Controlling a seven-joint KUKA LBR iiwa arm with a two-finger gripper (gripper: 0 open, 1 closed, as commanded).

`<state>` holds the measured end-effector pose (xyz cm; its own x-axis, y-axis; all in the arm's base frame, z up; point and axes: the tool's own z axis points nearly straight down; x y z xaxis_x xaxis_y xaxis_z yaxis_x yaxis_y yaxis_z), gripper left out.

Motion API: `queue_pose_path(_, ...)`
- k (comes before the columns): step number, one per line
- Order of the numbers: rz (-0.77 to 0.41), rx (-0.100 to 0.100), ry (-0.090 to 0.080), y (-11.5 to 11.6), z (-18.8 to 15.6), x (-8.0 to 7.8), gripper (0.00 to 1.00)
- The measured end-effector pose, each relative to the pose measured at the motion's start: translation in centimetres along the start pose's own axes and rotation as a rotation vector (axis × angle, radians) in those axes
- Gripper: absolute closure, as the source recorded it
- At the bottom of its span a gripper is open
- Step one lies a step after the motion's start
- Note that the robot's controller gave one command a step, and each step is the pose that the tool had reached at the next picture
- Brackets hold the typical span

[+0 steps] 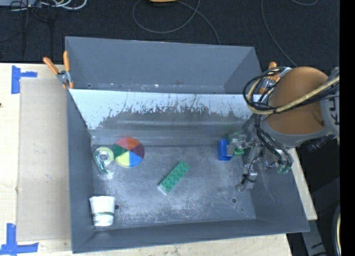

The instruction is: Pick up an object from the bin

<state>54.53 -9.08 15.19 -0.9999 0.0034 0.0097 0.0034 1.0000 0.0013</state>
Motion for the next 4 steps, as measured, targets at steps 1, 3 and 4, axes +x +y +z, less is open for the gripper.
queue_pose_path(1, -0.003, 0.001, -0.008, 0.1, -0.5, -0.2, 0.0)
queue_pose_path(3, -0.233, 0.001, 0.002, 10.7, 5.5, 0.4, 0.0)
queue_pose_path(4, -0.23, 0.0, -0.006, 12.5, 4.5, -0.6, 0.0)
